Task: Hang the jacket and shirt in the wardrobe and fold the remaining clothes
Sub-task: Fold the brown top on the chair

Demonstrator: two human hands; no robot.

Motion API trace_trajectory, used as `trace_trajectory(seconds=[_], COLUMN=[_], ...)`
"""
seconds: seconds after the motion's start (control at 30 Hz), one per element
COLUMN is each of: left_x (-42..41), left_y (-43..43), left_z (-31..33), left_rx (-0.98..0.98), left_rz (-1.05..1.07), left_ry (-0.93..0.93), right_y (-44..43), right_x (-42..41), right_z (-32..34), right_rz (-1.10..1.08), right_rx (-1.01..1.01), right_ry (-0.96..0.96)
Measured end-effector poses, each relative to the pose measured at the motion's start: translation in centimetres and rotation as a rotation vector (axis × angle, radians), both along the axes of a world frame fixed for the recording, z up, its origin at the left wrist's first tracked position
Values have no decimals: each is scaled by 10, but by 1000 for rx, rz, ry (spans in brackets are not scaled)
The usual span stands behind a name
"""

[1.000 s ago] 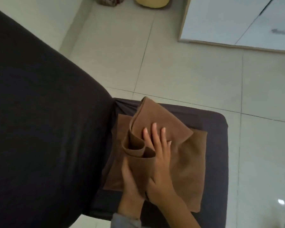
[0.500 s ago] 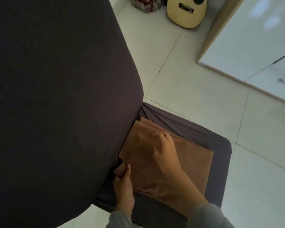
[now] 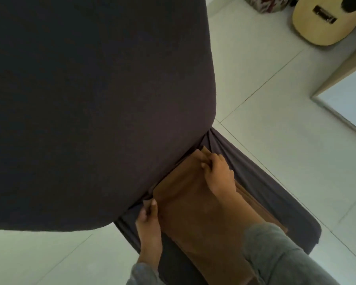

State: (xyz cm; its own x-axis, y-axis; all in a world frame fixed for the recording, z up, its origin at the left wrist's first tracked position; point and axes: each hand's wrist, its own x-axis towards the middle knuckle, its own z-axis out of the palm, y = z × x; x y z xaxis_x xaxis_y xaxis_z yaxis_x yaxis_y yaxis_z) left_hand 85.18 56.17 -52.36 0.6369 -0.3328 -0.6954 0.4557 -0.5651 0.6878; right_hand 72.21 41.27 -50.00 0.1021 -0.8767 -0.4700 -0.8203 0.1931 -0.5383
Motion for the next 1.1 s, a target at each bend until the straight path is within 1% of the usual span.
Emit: trace_trajectory(seconds=[0.07,0.13,0.17,0.23,0.3,0.37,0.4,0.47,0.6,0.63,0.7,0.73,0.77,0.8,0.83,0.9,0.93,0.97,1.03,1.1], left_x=[-3,-8,-12,-18,-26,-34,-36,-39,-34,-34,-35,-39,-45,-53,-62,-76,-78,-77,-68,-59], left_y=[-4,-10,-11,-10,-9,-5,-4,-5,-10,-10,-7,-4,-3,-2,-3,-7,-9,-10,-9,-2], left_z=[3,1,1,-1,-1,-1,-2,-2,0,1,3,4,7,8,7,-5,-14,-22,-35,-44], left_rx=[-31,-43,-43,-46,-39,-5,37,101,119,122,150,182,184,146,82,2,11,55,161,229], left_rz=[43,104,137,183,175,132,114,125,128,159,244,250,195,74,-99,-454,-581,-665,-726,-755], left_ry=[-62,-60,-48,-28,-44,-131,-202,-339,-541,-573,-661,-743,-835,-918,-963,-1000,-1017,-1023,-1015,-1036], right_y=[-3,-11,-14,-19,-21,-21,-19,-17,-15,-14,-6,0,6,13,19,26,25,21,13,7], right_x=[-6,-13,-17,-21,-27,-34,-37,-41,-39,-38,-37,-36,-35,-33,-31,-27,-26,-26,-30,-40], right_z=[0,0,-2,-2,-2,-5,-6,-12,-20,-19,-16,-14,-11,-11,-12,-23,-30,-36,-47,-56], right_rz=[6,28,45,74,134,232,273,293,173,153,155,186,254,374,525,788,838,834,786,810], right_rx=[-42,-69,-52,41,164,254,263,196,2,-69,-308,-430,-502,-513,-487,-407,-389,-385,-409,-429], right_ry=[-114,-156,-164,-192,-185,-113,-79,-49,-68,-44,31,-9,-99,-180,-226,-212,-177,-130,-21,98])
